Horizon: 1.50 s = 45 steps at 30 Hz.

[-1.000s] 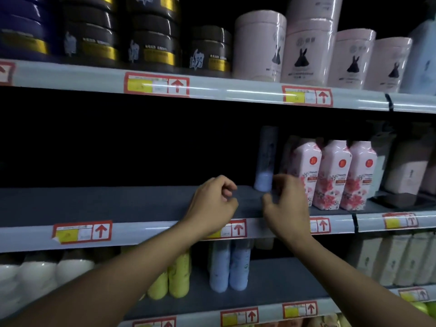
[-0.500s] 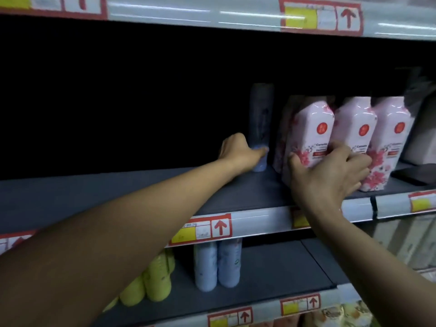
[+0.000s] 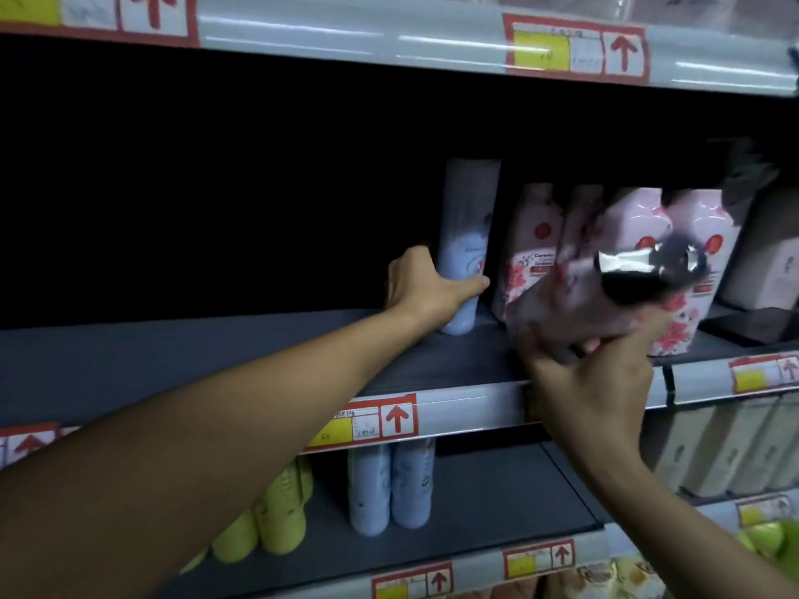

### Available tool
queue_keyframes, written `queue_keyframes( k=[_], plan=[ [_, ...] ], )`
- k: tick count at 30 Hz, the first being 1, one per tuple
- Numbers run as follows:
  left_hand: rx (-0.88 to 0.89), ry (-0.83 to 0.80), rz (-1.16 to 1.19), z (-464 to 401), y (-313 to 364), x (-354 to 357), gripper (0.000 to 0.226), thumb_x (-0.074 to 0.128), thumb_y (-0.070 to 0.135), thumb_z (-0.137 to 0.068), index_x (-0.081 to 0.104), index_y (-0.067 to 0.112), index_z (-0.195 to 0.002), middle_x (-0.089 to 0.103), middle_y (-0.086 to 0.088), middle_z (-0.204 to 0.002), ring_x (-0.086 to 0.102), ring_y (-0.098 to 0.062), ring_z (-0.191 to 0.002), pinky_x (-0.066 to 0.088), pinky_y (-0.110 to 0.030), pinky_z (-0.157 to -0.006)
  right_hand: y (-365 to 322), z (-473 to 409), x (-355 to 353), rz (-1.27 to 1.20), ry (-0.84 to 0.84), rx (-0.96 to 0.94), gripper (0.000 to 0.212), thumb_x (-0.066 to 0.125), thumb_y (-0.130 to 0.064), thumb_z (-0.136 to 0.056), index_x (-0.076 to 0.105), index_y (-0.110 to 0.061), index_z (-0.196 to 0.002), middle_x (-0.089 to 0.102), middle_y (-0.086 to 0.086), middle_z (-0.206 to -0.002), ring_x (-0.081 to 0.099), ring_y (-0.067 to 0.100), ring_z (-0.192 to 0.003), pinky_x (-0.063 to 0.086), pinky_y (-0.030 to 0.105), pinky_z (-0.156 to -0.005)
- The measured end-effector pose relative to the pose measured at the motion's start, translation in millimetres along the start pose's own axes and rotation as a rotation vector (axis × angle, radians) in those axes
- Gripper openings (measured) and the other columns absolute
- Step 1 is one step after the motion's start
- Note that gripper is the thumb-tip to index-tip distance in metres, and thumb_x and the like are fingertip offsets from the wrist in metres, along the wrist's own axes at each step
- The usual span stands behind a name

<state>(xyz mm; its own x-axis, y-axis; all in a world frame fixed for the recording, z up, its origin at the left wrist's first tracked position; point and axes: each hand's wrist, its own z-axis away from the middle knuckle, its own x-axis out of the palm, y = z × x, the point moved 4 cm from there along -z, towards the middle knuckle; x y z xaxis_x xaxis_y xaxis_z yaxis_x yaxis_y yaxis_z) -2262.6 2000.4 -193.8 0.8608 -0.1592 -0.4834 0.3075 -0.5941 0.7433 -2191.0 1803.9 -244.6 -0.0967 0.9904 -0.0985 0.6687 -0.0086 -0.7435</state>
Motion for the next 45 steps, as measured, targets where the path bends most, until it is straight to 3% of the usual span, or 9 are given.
queue_keyframes(
  k=[7,11,17,19,21,26,34,40,45],
  plan=[
    [0.486,0.064,0.035,48.4,12.4,-36.2,0.062,0.098,0.036,-0.063,0.059,0.019,-0.108,0.072,0.004,-0.099,0.067,-0.016,-0.089,0.053,-0.037,-0.073,-7.2,20.7,-19.8,-0.199,0.056,-0.064,0.076,0.090,-0.031,-0.078,0.027,-0.037,-0.119,0.058,-0.031,-0.109,0.069,0.024,-0.107,0.058,0.056,-0.091],
    [0.631,0.128,0.017,82.1,23.0,-56.1,0.063,0.097,0.032,-0.066,0.060,0.026,-0.117,0.069,0.009,-0.111,0.065,-0.011,-0.098,0.056,-0.036,-0.073,-16.6,28.0,-42.7,-0.242,0.072,-0.129,0.084,0.088,-0.035,-0.077,0.033,-0.013,-0.136,0.059,-0.029,-0.119,0.064,0.021,-0.122,0.054,0.043,-0.098],
    [0.731,0.227,0.107,131.2,40.5,-83.4,0.060,0.098,0.036,-0.066,0.064,0.021,-0.113,0.068,0.013,-0.104,0.061,-0.003,-0.090,0.051,-0.026,-0.069,-38.4,49.1,-87.6,-0.284,0.055,-0.198,0.072,0.085,-0.024,-0.075,0.035,-0.029,-0.127,0.053,-0.041,-0.121,0.059,-0.013,-0.113,0.054,0.021,-0.092],
    [0.741,0.246,0.132,149.1,45.3,-87.2,0.058,0.097,0.039,-0.068,0.064,0.020,-0.113,0.068,0.013,-0.103,0.060,-0.002,-0.089,0.050,-0.024,-0.069,-36.8,54.7,-103.3,-0.338,0.064,-0.188,0.075,0.087,-0.022,-0.074,0.034,-0.042,-0.123,0.060,-0.016,-0.124,0.066,0.003,-0.113,0.058,0.040,-0.093],
    [0.730,0.235,0.180,166.6,47.4,-87.1,0.058,0.095,0.044,-0.071,0.064,0.022,-0.114,0.069,0.014,-0.105,0.065,-0.004,-0.092,0.053,-0.028,-0.071,-34.4,61.6,-117.5,-0.338,0.058,-0.183,0.073,0.088,-0.025,-0.073,0.035,-0.042,-0.120,0.064,-0.016,-0.118,0.070,0.007,-0.106,0.059,0.047,-0.089],
    [0.653,0.091,0.251,205.6,42.8,-70.4,0.064,0.089,0.059,-0.073,0.062,0.029,-0.122,0.073,0.015,-0.111,0.070,-0.003,-0.102,0.058,-0.037,-0.075,-25.8,86.2,-145.9,-0.335,0.050,-0.173,0.067,0.085,-0.023,-0.070,0.036,-0.037,-0.114,0.062,-0.014,-0.113,0.067,-0.002,-0.101,0.056,0.020,-0.084],
    [0.598,-0.198,0.163,241.6,13.0,-16.2,0.068,0.085,0.063,-0.074,0.064,0.034,-0.132,0.070,0.019,-0.123,0.065,0.004,-0.107,0.056,-0.029,-0.085,26.8,116.6,-159.9,-0.173,-0.034,-0.092,0.060,0.082,-0.039,-0.067,0.040,-0.046,-0.110,0.060,-0.034,-0.106,0.066,0.000,-0.095,0.053,0.017,-0.072],
    [0.460,-0.346,0.190,253.3,-31.5,28.9,0.071,0.089,0.055,-0.075,0.063,0.036,-0.138,0.070,0.024,-0.126,0.065,0.008,-0.112,0.056,-0.026,-0.086,97.4,143.8,-157.1,-0.054,-0.154,0.087,0.076,0.081,-0.068,-0.068,0.042,-0.033,-0.122,0.068,-0.001,-0.110,0.072,0.018,-0.096,0.061,0.038,-0.075],
    [0.298,-0.416,0.123,258.9,-72.6,66.8,0.056,0.084,0.062,-0.073,0.067,0.035,-0.119,0.075,0.018,-0.110,0.069,0.002,-0.096,0.057,-0.034,-0.077,136.0,161.4,-149.6,0.079,-0.245,0.163,0.065,0.074,-0.063,-0.070,0.044,-0.035,-0.120,0.065,-0.030,-0.104,0.067,-0.002,-0.094,0.059,0.031,-0.070]
  ],
)
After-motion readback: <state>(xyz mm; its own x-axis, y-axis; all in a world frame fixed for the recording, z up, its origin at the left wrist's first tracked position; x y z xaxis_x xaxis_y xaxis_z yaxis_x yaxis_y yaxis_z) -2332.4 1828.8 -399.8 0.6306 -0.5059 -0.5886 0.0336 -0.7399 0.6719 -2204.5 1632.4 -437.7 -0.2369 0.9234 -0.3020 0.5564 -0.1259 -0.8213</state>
